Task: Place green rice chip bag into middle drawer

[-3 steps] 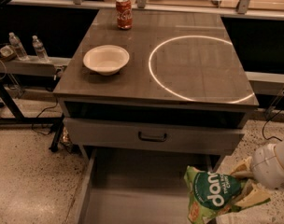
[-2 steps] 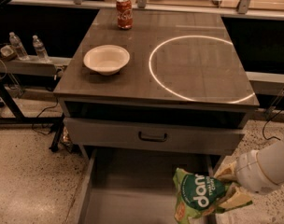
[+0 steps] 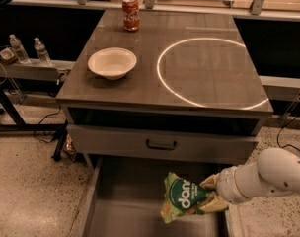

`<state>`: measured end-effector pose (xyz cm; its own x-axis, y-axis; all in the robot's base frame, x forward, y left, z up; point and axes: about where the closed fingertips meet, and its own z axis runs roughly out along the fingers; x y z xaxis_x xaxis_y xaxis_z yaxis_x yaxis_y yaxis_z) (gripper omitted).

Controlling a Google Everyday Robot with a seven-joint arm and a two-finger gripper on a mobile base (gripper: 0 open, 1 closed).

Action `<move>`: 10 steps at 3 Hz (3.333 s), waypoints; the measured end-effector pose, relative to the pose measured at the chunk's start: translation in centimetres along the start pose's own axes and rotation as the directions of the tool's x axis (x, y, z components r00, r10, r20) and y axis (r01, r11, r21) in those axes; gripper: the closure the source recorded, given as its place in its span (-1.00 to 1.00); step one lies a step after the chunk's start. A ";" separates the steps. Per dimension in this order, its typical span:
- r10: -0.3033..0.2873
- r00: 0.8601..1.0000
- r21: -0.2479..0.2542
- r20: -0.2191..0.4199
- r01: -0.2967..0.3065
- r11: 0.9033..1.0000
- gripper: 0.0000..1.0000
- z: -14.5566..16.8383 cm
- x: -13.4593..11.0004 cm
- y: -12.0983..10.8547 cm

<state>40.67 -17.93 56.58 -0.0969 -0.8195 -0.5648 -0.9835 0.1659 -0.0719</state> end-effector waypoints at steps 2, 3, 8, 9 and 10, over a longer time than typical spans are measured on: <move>0.076 0.996 0.072 0.045 -0.079 0.994 1.00 6.4 3.5 -2.9; 0.086 0.994 0.028 0.067 -0.088 0.996 0.66 9.4 4.1 -2.6; 0.168 0.979 -0.029 0.120 -0.165 0.986 -1.00 6.2 7.2 -1.7; 0.210 0.976 -0.016 0.056 -0.210 0.978 -1.00 1.6 10.3 -0.5; 0.260 0.966 0.126 0.007 -0.259 0.958 -1.00 -7.4 12.6 -0.1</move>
Offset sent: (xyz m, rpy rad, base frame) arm 0.0506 -0.0039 -0.1133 0.0685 -0.0242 -0.1663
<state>38.47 -32.29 55.53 -0.3480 -0.7444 -0.5698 -0.8976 0.4399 -0.0265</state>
